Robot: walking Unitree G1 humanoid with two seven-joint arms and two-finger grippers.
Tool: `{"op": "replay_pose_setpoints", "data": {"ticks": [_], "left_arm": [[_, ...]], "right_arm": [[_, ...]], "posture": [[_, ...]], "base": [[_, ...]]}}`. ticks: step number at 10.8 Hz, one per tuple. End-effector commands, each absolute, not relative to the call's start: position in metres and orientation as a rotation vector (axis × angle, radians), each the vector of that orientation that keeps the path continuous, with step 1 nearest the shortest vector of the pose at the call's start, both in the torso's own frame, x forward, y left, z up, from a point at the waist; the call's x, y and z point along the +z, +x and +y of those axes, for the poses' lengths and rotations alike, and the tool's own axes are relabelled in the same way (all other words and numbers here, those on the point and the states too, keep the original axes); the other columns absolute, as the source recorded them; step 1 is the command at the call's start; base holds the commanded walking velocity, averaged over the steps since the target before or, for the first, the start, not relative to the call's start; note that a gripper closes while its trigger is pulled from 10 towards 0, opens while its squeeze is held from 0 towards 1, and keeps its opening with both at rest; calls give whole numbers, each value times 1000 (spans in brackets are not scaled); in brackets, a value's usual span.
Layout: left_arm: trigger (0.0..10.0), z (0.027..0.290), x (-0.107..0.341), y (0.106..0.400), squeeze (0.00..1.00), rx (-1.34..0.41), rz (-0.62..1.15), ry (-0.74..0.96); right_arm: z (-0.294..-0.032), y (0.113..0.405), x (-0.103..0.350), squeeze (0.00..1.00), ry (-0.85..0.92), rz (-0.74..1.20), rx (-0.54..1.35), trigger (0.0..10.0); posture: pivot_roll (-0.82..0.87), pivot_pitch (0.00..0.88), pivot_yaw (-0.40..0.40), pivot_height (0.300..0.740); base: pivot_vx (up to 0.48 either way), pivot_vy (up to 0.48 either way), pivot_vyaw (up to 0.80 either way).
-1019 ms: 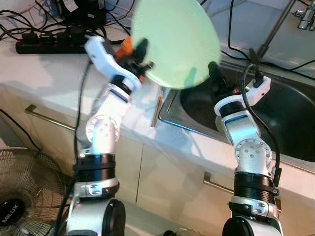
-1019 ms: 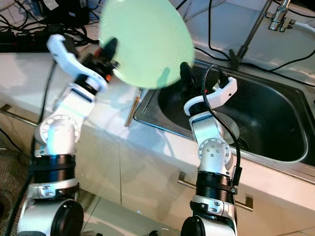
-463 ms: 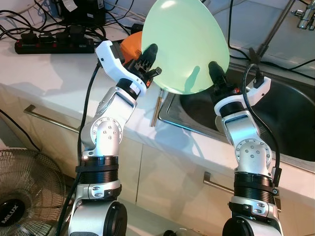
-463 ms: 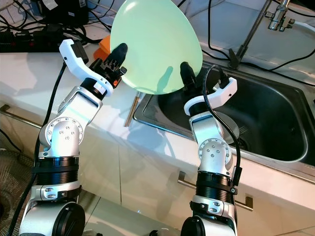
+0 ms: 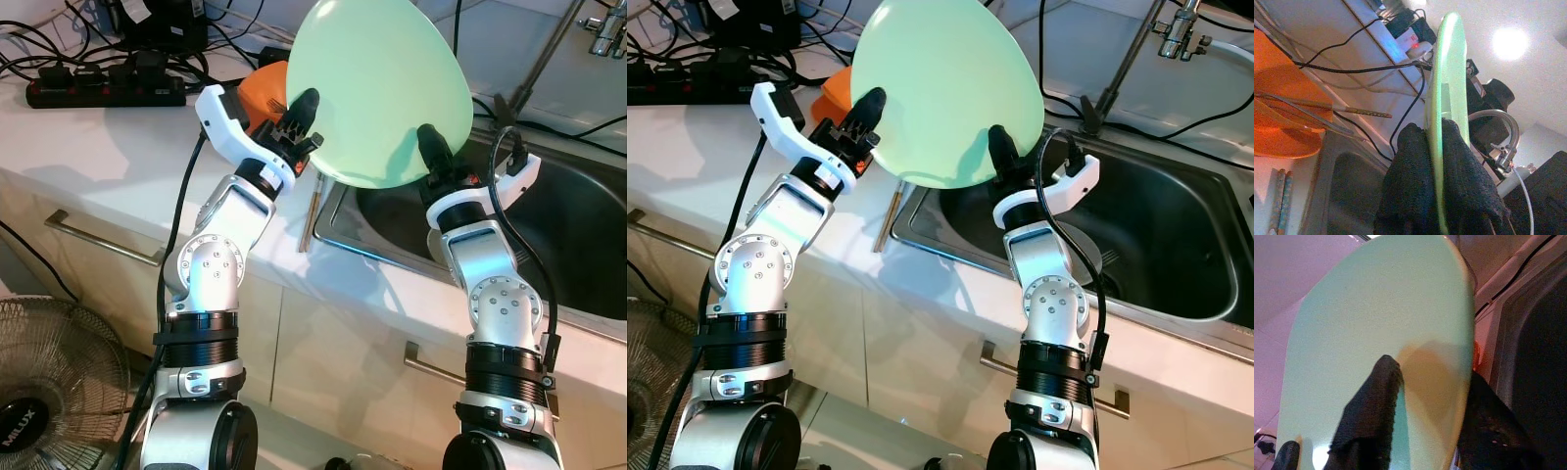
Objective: Kitchen organization
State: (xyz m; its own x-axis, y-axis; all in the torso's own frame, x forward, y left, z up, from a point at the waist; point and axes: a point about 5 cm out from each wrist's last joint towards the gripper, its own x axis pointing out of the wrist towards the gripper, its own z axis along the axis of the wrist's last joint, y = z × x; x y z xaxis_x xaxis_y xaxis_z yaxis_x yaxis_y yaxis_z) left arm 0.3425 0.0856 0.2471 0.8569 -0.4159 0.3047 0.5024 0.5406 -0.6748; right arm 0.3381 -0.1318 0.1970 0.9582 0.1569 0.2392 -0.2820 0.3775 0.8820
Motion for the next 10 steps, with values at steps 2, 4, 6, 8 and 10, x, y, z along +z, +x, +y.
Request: {"op": "replay_pose_setpoints", "data": {"ticks": [2, 4, 6, 8, 10], "left_arm": [[10000, 77, 252, 341, 0, -591, -119, -853], [10000, 76, 250, 341, 0, -592, -108, -845], [10000, 71, 246, 341, 0, -606, -93, -769], [10000, 66, 243, 339, 1000, -624, -82, -726], [10000, 67, 242, 339, 1000, -617, -78, -724]], "right_arm": [[-126, 335, 198, 0, 1205, -140, 283, 0], [-126, 334, 199, 0, 1228, -147, 285, 0], [-126, 335, 199, 0, 1249, -153, 285, 0], [-127, 334, 201, 0, 1273, -171, 291, 0], [-129, 334, 203, 0, 1295, -190, 294, 0]], "posture": [[-65, 49, -85, 740], [-65, 51, -85, 740], [-63, 52, -84, 740], [-64, 50, -83, 740], [-63, 50, -84, 740]], "base": [[0, 0, 0], [0, 0, 0], [0, 0, 0], [0, 0, 0], [0, 0, 0]]}}
